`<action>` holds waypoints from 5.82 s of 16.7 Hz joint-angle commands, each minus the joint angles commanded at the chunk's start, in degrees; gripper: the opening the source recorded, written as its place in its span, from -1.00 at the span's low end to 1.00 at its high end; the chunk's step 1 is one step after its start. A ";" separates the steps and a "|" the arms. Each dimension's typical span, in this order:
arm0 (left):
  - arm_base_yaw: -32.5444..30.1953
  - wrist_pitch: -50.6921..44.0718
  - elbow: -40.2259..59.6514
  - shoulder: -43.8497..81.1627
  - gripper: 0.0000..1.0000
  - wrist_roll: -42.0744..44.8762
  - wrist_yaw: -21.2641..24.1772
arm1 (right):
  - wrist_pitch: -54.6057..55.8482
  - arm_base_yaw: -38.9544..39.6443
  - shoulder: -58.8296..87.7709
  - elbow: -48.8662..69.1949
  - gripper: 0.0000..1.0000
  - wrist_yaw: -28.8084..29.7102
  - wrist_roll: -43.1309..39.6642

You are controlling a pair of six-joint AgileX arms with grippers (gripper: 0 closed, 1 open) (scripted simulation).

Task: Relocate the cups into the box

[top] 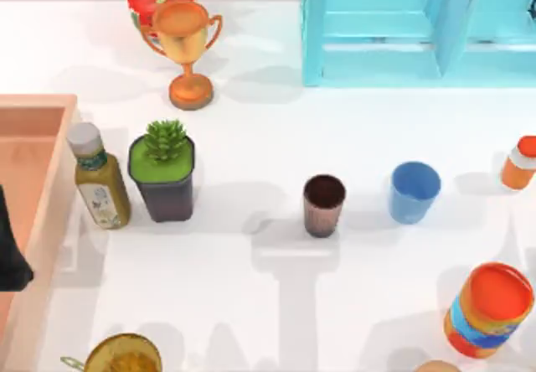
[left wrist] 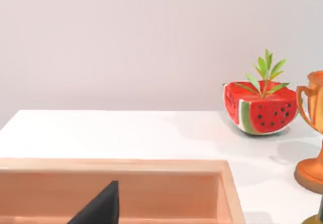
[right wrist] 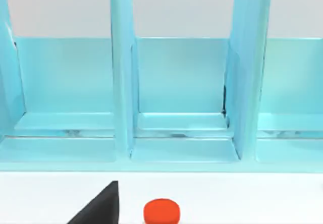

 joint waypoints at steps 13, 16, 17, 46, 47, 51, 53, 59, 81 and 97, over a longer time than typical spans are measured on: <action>-7.12 -21.55 33.01 32.46 1.00 -15.17 -3.94 | 0.00 0.00 0.00 0.00 1.00 0.00 0.00; -11.54 -32.54 49.33 48.85 1.00 -21.54 -5.15 | 0.00 0.00 0.00 0.00 1.00 0.00 0.00; -13.26 -36.45 55.14 54.68 1.00 -23.64 -5.47 | 0.00 0.00 0.00 0.00 1.00 0.00 0.00; -49.05 -86.97 142.32 141.13 1.00 -46.99 -3.79 | 0.00 0.00 0.00 0.00 1.00 0.00 0.00; -48.94 -84.63 139.75 140.89 1.00 -46.88 -3.79 | 0.00 0.00 0.00 0.00 1.00 0.00 0.00; -48.56 -73.01 126.67 140.00 1.00 -46.53 -3.78 | 0.00 0.00 0.00 0.00 1.00 0.00 0.00; -48.45 -68.71 122.33 139.78 1.00 -46.44 -3.77 | 0.00 0.00 0.00 0.00 1.00 0.00 0.00; -48.42 -66.75 120.35 139.70 1.00 -46.40 -3.78 | 0.00 0.00 0.00 0.00 1.00 0.00 0.00; -48.62 -66.78 120.37 139.75 -1.00 -46.35 -3.79 | 0.00 0.00 0.00 0.00 1.00 0.00 0.00; -39.41 -75.80 110.66 120.32 -1.00 -36.99 -3.37 | 0.00 0.00 0.00 0.00 1.00 0.00 0.00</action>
